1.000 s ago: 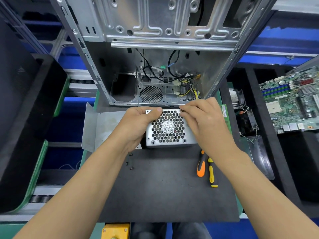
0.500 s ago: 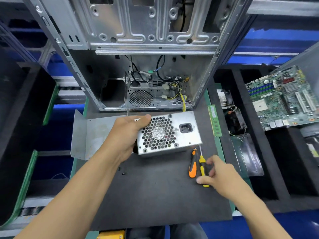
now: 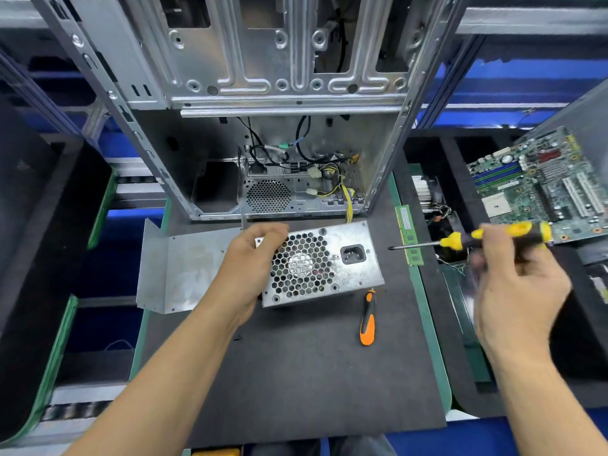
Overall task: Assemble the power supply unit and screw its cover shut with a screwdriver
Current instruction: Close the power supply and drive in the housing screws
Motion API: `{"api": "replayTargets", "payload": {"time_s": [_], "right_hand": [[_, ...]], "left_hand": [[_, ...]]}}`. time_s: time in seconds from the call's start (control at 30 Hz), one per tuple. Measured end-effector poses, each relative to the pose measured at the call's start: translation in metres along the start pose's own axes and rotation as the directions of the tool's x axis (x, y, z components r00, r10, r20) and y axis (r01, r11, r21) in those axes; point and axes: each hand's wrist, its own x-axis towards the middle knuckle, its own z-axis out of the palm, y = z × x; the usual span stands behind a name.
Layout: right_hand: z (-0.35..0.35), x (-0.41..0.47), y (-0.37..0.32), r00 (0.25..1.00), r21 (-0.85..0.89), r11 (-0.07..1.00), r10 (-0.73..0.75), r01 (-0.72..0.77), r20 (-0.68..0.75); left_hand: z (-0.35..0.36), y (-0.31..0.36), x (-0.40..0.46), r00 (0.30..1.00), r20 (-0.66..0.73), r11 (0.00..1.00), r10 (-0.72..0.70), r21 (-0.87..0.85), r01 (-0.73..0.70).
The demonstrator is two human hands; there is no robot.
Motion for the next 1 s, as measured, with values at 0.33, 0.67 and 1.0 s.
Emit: {"api": "replayTargets", "payload": {"time_s": [0.33,0.67,1.0], "right_hand": [[0.092,-0.004,-0.033,0.924,0.207,0.977,-0.126,0.052,0.362],[0.098,-0.011,-0.031,0.889,0.126,0.984,-0.166,0.124,0.427],[0.099,-0.010,-0.032,0.880,0.088,0.988,-0.156,0.130,0.449]], "left_hand": [[0.008,-0.002,-0.002,0.994,-0.074,0.996,0.077,0.059,-0.073],[0.007,-0.002,0.001,0.996,-0.060,0.998,0.063,0.036,-0.061],[0.008,-0.001,0.001,0.997,-0.057,0.998,0.060,0.028,-0.058]]}}
